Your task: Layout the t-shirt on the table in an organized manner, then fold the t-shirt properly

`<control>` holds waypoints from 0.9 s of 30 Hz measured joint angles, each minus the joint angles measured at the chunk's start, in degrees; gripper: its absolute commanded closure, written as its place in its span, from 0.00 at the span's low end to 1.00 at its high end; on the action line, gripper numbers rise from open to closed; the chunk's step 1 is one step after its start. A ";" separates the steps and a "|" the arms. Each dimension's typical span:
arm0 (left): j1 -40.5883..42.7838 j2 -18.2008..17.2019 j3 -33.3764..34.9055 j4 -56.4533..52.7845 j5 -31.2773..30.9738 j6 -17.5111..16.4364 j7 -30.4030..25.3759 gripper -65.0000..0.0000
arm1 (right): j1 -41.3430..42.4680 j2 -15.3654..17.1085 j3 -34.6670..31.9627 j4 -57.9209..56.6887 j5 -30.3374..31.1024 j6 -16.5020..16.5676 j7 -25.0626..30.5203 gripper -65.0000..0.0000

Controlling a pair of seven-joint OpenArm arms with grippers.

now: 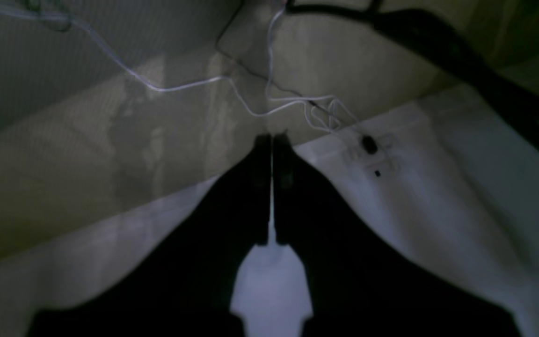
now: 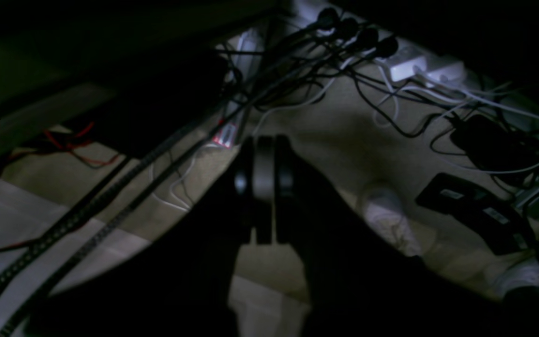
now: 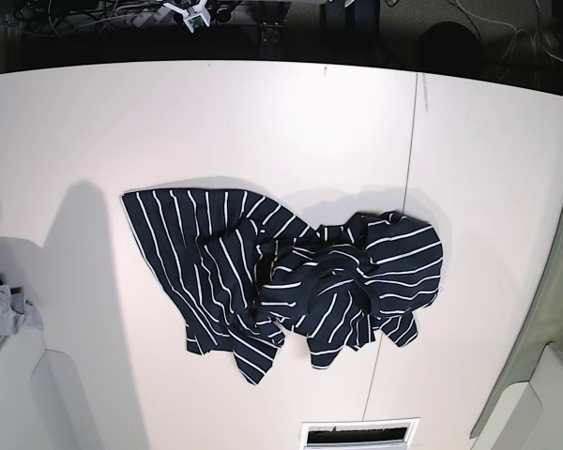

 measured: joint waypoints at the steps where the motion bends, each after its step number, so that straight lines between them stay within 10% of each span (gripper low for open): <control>1: 1.31 -0.66 0.00 2.16 -0.44 -1.77 -0.96 0.98 | -0.72 0.35 0.00 0.87 -0.02 0.85 -0.02 1.00; 10: 17.31 -8.26 -6.12 31.71 -9.66 -4.39 -1.73 0.98 | -16.74 7.58 -0.02 27.52 5.18 18.84 -0.83 1.00; 18: 31.23 -8.59 -20.59 61.53 -14.43 -13.22 0.42 0.98 | -31.21 16.83 -0.09 60.43 16.22 18.86 -1.18 1.00; 27: 36.41 -8.57 -30.75 88.15 -20.87 -13.49 6.75 0.98 | -37.53 21.86 3.91 88.78 19.23 19.54 -3.08 1.00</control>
